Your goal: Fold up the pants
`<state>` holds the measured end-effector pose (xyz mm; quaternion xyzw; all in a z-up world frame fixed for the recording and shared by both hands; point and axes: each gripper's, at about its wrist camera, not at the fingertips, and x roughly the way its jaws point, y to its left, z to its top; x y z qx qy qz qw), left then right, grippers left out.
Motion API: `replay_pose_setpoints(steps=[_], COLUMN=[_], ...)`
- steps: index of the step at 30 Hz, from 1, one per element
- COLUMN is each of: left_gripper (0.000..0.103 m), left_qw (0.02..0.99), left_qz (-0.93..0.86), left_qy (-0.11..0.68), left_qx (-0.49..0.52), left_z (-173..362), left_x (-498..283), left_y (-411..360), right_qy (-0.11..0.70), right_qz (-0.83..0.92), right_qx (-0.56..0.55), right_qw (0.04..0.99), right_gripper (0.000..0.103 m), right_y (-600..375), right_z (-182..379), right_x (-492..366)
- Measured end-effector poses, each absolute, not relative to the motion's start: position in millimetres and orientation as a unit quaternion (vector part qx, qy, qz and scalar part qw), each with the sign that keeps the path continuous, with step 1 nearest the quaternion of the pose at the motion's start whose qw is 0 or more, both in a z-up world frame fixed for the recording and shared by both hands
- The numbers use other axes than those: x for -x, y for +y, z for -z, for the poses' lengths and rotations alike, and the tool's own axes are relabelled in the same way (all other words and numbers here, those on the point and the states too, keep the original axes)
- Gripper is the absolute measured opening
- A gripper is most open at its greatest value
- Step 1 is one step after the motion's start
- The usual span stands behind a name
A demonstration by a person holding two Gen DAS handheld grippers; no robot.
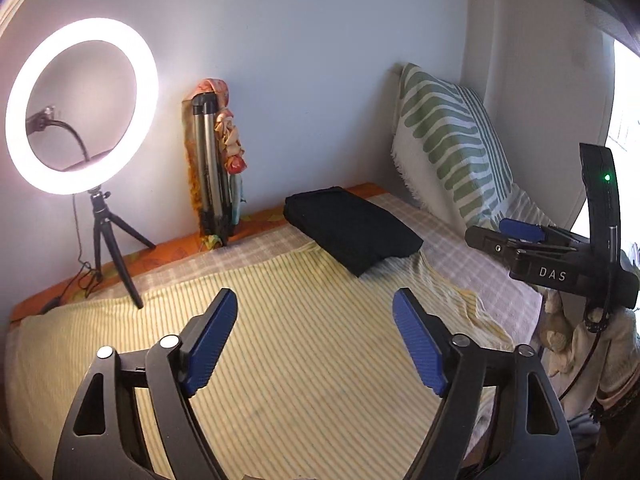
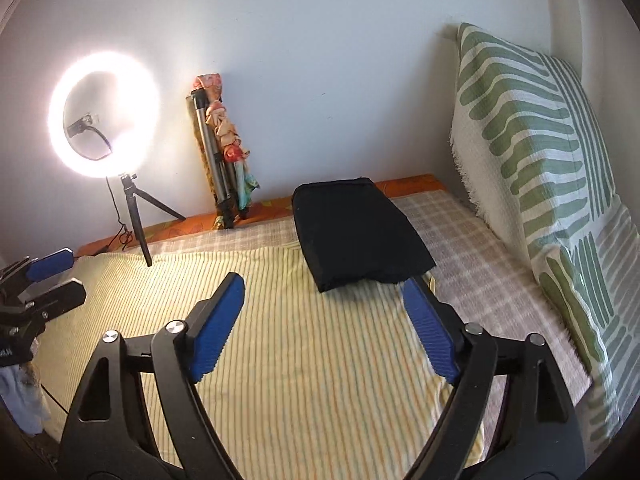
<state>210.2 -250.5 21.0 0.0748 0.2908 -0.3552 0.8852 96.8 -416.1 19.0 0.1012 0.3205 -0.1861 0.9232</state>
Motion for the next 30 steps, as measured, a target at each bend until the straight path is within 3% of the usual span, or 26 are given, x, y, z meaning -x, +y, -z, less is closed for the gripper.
replay_pose_setpoints(steps=[4, 8, 30], left_gripper=[0.082, 0.082, 0.085], left_qw=[0.889, 0.893, 0.894], left_qz=[0.351, 0.347, 0.336], left_qy=[0.283, 0.275, 0.282], left_qx=[-0.078, -0.085, -0.086], left_z=[-14.2, -6.5, 22.2], left_x=[-191.9, -177.8, -162.5], left_y=[-232.1, -217.3, -207.2], right_qy=[0.310, 0.292, 0.272], right_qz=[0.213, 0.233, 0.253], right_qx=[-0.082, -0.079, -0.058], right_qw=[0.923, 0.924, 0.927], right_gripper=[0.086, 0.098, 0.098], right_y=[-390.7, -376.4, -351.4], right_z=[-18.6, -15.1, 14.9], right_x=[-78.6, -64.1, -57.2])
